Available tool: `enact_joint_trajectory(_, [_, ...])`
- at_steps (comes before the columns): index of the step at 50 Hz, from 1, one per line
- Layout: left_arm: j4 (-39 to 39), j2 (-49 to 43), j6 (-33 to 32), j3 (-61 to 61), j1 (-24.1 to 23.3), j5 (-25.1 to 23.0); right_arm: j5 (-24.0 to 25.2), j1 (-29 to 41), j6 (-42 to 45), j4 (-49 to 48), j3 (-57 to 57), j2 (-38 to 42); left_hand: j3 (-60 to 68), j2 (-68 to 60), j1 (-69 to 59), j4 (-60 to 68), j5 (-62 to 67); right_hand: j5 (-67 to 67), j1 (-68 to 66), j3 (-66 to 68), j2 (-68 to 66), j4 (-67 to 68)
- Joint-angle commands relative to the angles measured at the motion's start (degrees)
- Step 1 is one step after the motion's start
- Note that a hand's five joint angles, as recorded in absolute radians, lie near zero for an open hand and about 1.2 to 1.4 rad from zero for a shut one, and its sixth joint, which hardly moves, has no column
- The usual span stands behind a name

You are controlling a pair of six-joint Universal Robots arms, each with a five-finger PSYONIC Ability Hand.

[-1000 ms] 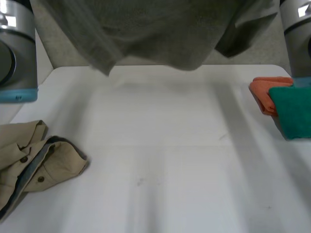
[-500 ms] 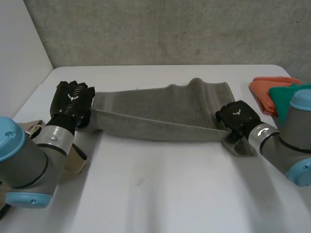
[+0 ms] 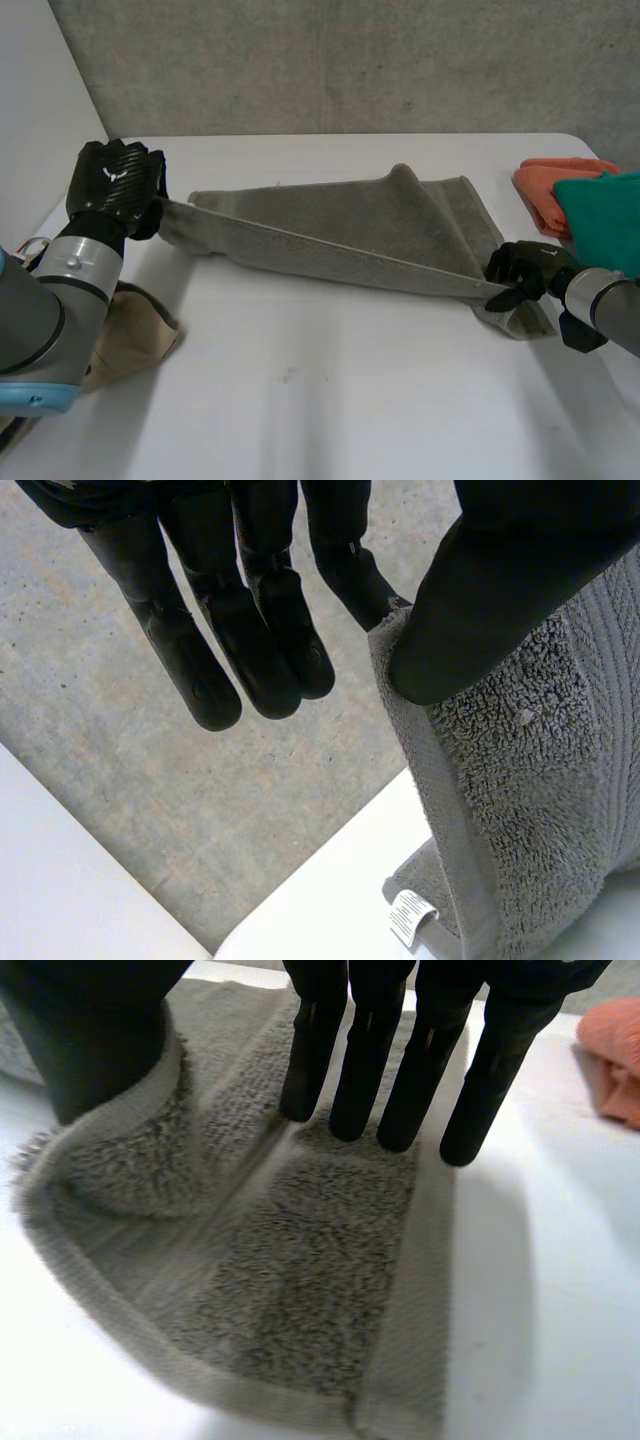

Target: Fold the laundry.

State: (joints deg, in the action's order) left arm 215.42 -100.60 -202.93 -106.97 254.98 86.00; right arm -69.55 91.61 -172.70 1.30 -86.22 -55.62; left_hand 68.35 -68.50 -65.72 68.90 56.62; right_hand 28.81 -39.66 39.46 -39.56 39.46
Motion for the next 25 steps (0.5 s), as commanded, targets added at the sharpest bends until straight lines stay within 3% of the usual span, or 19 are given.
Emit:
enact_joint_trajectory(1, [-3.7, 0.3, -0.2, -0.2, -0.5, -1.3, 3.3, 0.6, 0.5, 0.5, -0.5, -1.3, 11.7, -11.5, -14.3, 11.1, 13.4, 41.1, -40.3, 40.5, -40.4, 40.5])
enact_joint_trajectory(7, [-9.0, -0.4, -0.4, -1.0, -1.3, -2.8, 2.4, 2.5, 6.2, 0.1, -2.2, -4.8, 11.7, -11.5, -14.3, 11.1, 13.4, 41.2, -40.3, 40.5, -40.4, 40.5])
enact_joint_trajectory(11, [-15.7, 0.4, -1.8, -1.2, -1.1, -2.5, -0.6, 4.3, 16.1, 2.2, -3.4, -9.1, 11.7, -11.5, -14.3, 11.1, 13.4, 41.2, -40.3, 40.5, -40.4, 40.5])
enact_joint_trajectory(16, [-24.0, 9.8, -4.0, 0.2, 0.0, -3.6, -5.4, 5.0, 33.3, 9.1, -3.7, -21.3, 11.7, -11.5, -14.3, 11.1, 13.4, 41.2, -40.3, 40.5, -40.4, 40.5])
enact_joint_trajectory(20, [-27.9, 18.2, -3.2, 4.7, 0.9, -4.8, -5.9, 6.6, 37.4, 13.5, 0.8, -30.0, 11.7, -11.5, -14.3, 11.1, 13.4, 41.2, -40.3, 40.5, -40.4, 40.5])
enact_joint_trajectory(25, [-36.0, 20.6, -2.5, 9.4, 0.9, -4.9, -4.9, 7.2, 40.6, 22.1, 7.0, -31.7, 11.7, -11.5, -14.3, 11.1, 13.4, 41.2, -40.3, 40.5, -40.4, 40.5])
